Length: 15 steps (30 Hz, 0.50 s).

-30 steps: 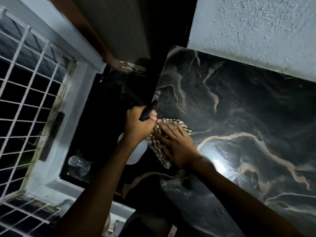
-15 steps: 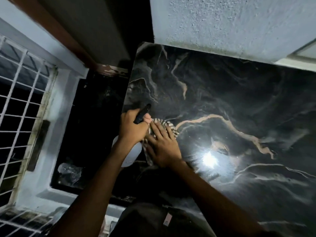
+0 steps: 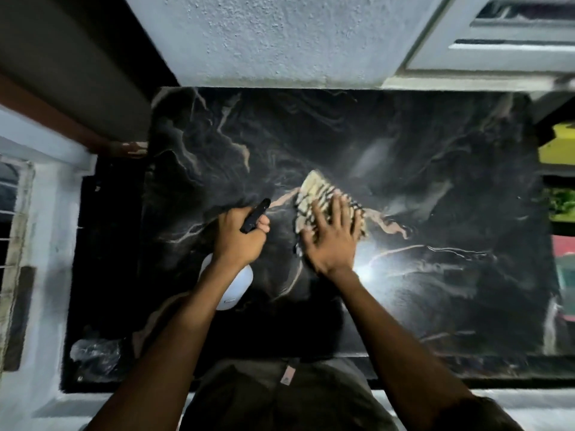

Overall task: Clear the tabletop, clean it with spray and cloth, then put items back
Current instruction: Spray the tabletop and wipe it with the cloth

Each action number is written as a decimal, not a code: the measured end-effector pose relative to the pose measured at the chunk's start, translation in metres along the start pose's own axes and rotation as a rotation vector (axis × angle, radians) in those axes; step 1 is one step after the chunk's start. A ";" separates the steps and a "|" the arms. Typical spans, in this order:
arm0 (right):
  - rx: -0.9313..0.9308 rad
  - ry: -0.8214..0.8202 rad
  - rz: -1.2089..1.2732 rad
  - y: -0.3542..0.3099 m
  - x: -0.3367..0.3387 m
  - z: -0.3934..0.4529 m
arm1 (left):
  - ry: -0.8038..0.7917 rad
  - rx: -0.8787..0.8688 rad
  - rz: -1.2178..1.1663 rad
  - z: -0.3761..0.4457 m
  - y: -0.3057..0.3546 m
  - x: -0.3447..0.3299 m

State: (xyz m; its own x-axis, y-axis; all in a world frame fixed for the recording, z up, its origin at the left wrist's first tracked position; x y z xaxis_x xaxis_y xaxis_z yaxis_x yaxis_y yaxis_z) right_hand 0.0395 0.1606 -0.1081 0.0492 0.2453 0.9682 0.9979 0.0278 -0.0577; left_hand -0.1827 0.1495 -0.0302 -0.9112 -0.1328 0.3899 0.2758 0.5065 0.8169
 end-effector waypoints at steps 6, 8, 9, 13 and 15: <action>0.032 -0.009 -0.061 0.097 -0.013 -0.067 | -0.081 -0.032 0.035 -0.007 0.025 -0.051; -0.145 -0.018 -0.060 0.159 -0.002 -0.054 | -0.109 -0.058 0.041 -0.011 0.031 -0.063; -0.224 -0.039 -0.045 0.183 0.003 -0.042 | -0.115 -0.072 0.038 -0.012 0.033 -0.068; -0.402 -0.091 0.005 0.199 0.019 0.016 | -0.120 -0.106 0.025 -0.021 0.039 -0.086; -0.354 -0.113 0.013 0.166 0.022 0.038 | -0.147 -0.119 0.037 -0.026 0.042 -0.099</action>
State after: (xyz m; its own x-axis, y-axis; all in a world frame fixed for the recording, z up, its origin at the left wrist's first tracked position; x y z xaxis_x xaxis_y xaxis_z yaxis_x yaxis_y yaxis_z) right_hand 0.2046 0.2073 -0.1053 0.0772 0.3498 0.9336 0.9508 -0.3077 0.0366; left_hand -0.0731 0.1616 -0.0238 -0.9323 0.0141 0.3615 0.3361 0.4035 0.8510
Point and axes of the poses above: each hand's wrist, its own z-axis towards the middle knuckle, its own x-axis out of the back of the hand, y = z × x, the point moved 9 cm from there along z, towards the middle knuckle, and after that the axes turned 12 degrees about -z, right-handed, at the moved point
